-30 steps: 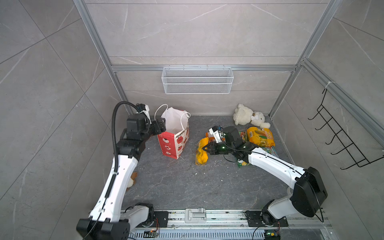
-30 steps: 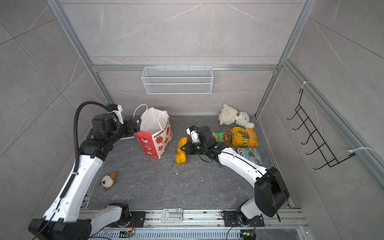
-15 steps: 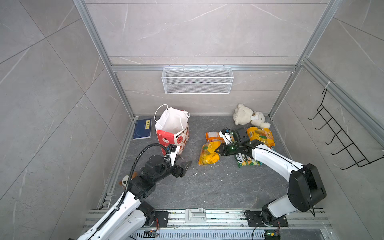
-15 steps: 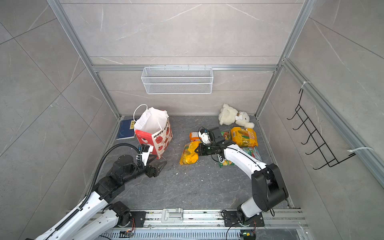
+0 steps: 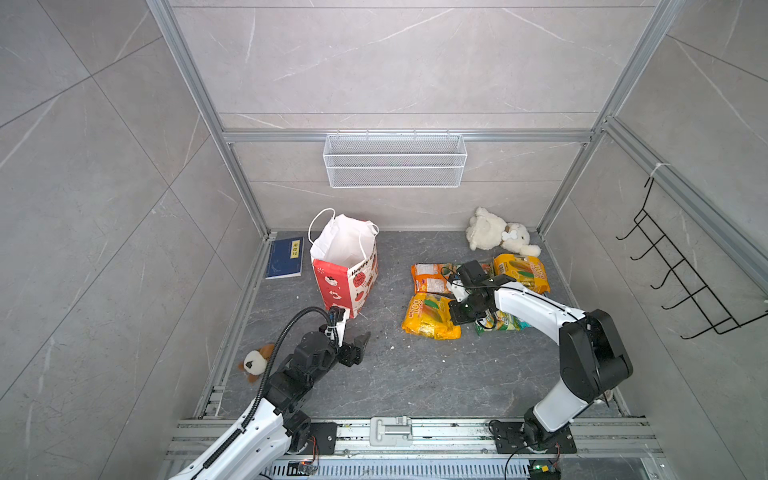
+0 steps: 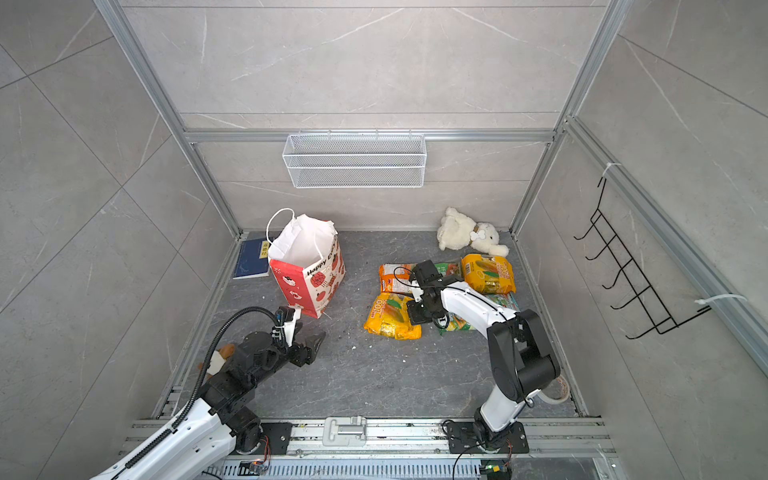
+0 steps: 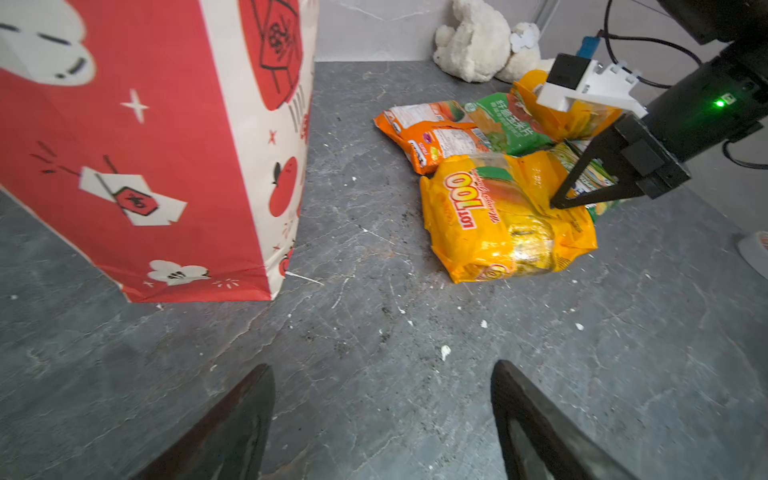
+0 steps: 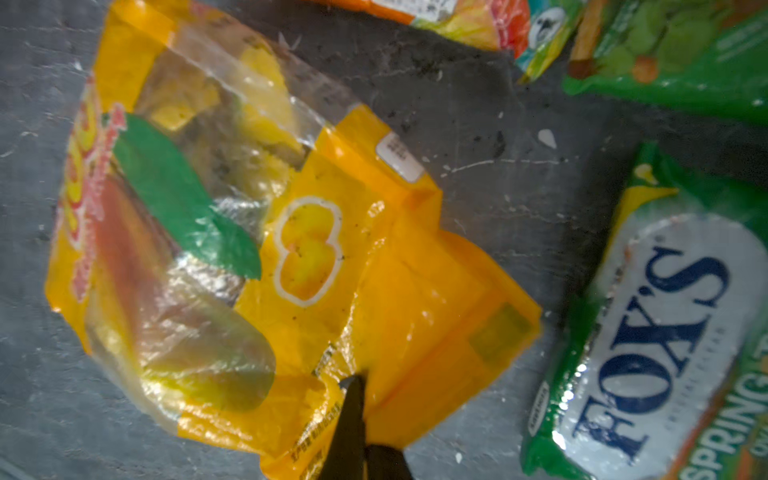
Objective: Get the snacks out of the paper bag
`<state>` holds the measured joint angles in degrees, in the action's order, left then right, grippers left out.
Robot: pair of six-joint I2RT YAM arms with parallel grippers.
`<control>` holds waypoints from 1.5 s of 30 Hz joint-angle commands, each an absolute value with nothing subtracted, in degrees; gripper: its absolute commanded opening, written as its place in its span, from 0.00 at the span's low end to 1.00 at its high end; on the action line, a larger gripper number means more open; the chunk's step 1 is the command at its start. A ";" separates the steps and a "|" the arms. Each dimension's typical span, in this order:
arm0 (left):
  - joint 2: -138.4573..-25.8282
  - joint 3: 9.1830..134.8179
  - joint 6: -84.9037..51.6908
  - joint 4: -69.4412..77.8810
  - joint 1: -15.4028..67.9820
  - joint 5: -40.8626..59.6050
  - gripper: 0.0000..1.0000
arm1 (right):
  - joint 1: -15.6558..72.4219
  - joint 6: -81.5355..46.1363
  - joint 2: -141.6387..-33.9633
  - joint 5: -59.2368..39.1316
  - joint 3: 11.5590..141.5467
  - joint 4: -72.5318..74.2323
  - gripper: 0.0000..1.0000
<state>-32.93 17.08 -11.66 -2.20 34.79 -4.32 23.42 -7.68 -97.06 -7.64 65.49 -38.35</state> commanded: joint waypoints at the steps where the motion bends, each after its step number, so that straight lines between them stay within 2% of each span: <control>1: -33.23 16.58 -10.48 2.44 34.90 -8.50 0.84 | 22.87 -5.92 -98.54 -2.57 67.98 -41.19 0.01; 7: -33.97 16.16 -9.41 2.68 34.90 -10.58 0.85 | 22.60 -4.16 -101.49 1.41 71.48 -43.32 0.03; 18: -30.72 15.94 -8.06 1.06 34.89 -12.28 0.88 | 22.47 -4.22 -101.11 6.23 74.00 -44.72 0.13; 25: -23.36 16.45 -6.41 0.57 34.90 -10.04 0.92 | 22.38 -7.43 -94.13 11.63 72.61 -43.18 0.54; 26: -22.07 16.41 -6.03 0.05 34.87 -10.55 0.93 | 22.37 -7.99 -91.53 12.16 71.41 -41.78 0.58; 28: -19.67 16.27 -5.19 -0.86 34.94 -12.26 0.93 | 22.41 -8.87 -86.20 13.46 69.30 -38.87 0.60; 31: -16.72 15.07 -5.28 -2.31 34.93 -19.75 0.94 | 22.34 -9.70 -76.80 16.03 63.58 -31.55 0.63; 34: -14.77 12.41 -5.73 0.18 34.89 -27.58 1.00 | 22.39 -10.04 -66.61 18.28 53.75 -20.09 0.64; 36: -14.72 11.18 -8.63 0.87 34.89 -37.78 1.00 | 22.46 -10.73 -60.04 19.94 46.53 -11.87 0.65; 38: -14.96 10.87 -9.50 -0.17 34.83 -43.28 0.99 | 22.50 -10.88 -55.18 21.68 39.44 -4.69 0.68; 42: -18.07 9.05 1.03 7.41 34.80 -44.22 1.00 | 22.50 -10.99 -50.17 25.79 28.80 4.38 0.73; 45: -25.28 8.94 4.37 12.02 34.09 -52.94 1.00 | 22.48 -10.54 -50.44 31.02 24.01 8.75 0.76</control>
